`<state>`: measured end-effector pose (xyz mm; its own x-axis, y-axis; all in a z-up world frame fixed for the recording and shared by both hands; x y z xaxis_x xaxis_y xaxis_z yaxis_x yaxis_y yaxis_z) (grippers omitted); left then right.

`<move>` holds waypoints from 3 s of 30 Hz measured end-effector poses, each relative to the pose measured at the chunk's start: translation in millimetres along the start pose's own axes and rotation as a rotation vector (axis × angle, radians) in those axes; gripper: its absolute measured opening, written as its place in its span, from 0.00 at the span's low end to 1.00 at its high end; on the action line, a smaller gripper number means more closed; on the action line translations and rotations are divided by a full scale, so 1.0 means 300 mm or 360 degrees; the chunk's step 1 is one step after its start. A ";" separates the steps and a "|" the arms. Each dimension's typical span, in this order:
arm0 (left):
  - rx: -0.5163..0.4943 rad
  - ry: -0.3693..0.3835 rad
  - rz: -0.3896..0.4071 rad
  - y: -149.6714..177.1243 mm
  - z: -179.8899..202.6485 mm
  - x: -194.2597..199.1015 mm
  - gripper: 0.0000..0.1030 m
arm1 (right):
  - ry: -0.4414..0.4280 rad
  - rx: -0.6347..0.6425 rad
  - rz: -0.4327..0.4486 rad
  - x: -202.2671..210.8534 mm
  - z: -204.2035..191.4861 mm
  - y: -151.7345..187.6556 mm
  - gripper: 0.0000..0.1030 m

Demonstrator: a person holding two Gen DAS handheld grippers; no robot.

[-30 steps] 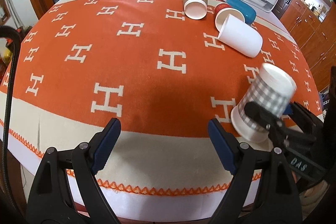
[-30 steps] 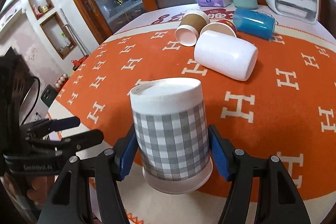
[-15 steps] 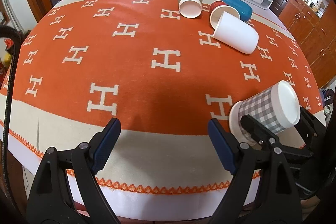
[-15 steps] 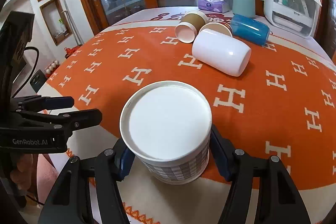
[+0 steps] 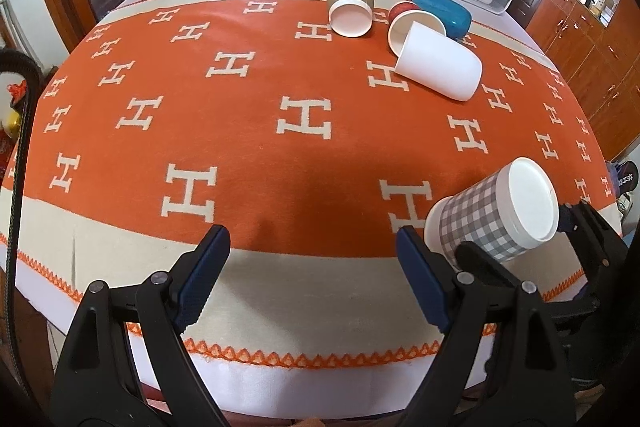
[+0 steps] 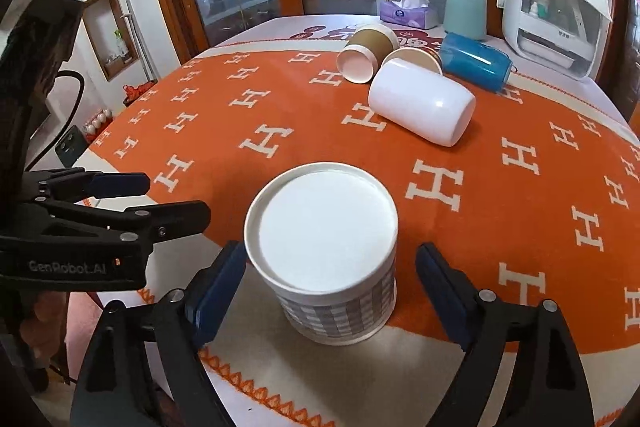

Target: Flip cup upside down

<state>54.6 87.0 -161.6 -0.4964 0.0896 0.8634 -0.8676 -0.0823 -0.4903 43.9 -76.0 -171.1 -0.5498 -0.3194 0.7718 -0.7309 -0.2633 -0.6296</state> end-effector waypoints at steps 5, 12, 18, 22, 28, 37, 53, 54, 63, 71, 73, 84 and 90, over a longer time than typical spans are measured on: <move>0.0006 -0.0016 0.0005 0.002 -0.005 0.019 0.81 | -0.0006 -0.0053 0.0013 0.061 0.028 0.009 0.85; -0.0004 -0.0007 0.0039 0.002 0.015 0.076 0.81 | 0.0003 -0.0121 0.0096 0.198 0.071 0.002 0.85; -0.0039 -0.0005 0.0120 -0.017 0.064 0.163 0.81 | 0.0014 -0.0266 0.0145 0.341 0.119 -0.038 0.85; -0.0048 -0.0014 0.0173 -0.043 0.096 0.219 0.81 | 0.0044 -0.0368 0.0127 0.417 0.149 -0.076 0.85; -0.0075 -0.0038 0.0276 -0.092 0.161 0.323 0.81 | 0.0113 -0.0420 0.0139 0.527 0.171 -0.124 0.85; -0.0147 -0.0007 0.0461 -0.151 0.276 0.486 0.81 | 0.0196 -0.0438 0.0251 0.680 0.187 -0.190 0.88; -0.0153 -0.0017 0.0513 -0.166 0.305 0.532 0.82 | 0.0246 -0.0456 0.0295 0.713 0.224 -0.222 0.88; -0.0151 -0.0017 0.0514 -0.166 0.306 0.533 0.82 | 0.0248 -0.0454 0.0295 0.710 0.225 -0.224 0.88; -0.0141 -0.0010 0.0497 -0.179 0.302 0.512 0.82 | 0.0273 -0.0449 0.0289 0.687 0.230 -0.225 0.88; -0.0127 -0.0005 0.0479 -0.174 0.288 0.493 0.82 | 0.0282 -0.0439 0.0272 0.660 0.233 -0.226 0.88; -0.0122 -0.0006 0.0469 -0.174 0.283 0.485 0.82 | 0.0282 -0.0441 0.0271 0.659 0.232 -0.226 0.88; -0.0118 -0.0005 0.0459 -0.177 0.273 0.472 0.82 | 0.0285 -0.0440 0.0267 0.650 0.229 -0.232 0.88; -0.0129 -0.0003 0.0457 -0.178 0.276 0.459 0.82 | 0.0287 -0.0441 0.0270 0.642 0.229 -0.237 0.88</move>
<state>34.8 21.5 -6.8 -0.7220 0.0725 0.6881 -0.6910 -0.0245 -0.7225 17.9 -181.4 16.1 -0.7170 -0.1656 0.6772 -0.6913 0.0439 -0.7212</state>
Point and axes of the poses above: each gripper's, at about its wrist camera, not at the fingertips, and x roughly against the way its jaws point, z to its right, y to its underside, the point moved 5 cm from there along -x, roughly the way its jaws point, and after that the axes turned 3 degrees about y, right-handed, at the moved point
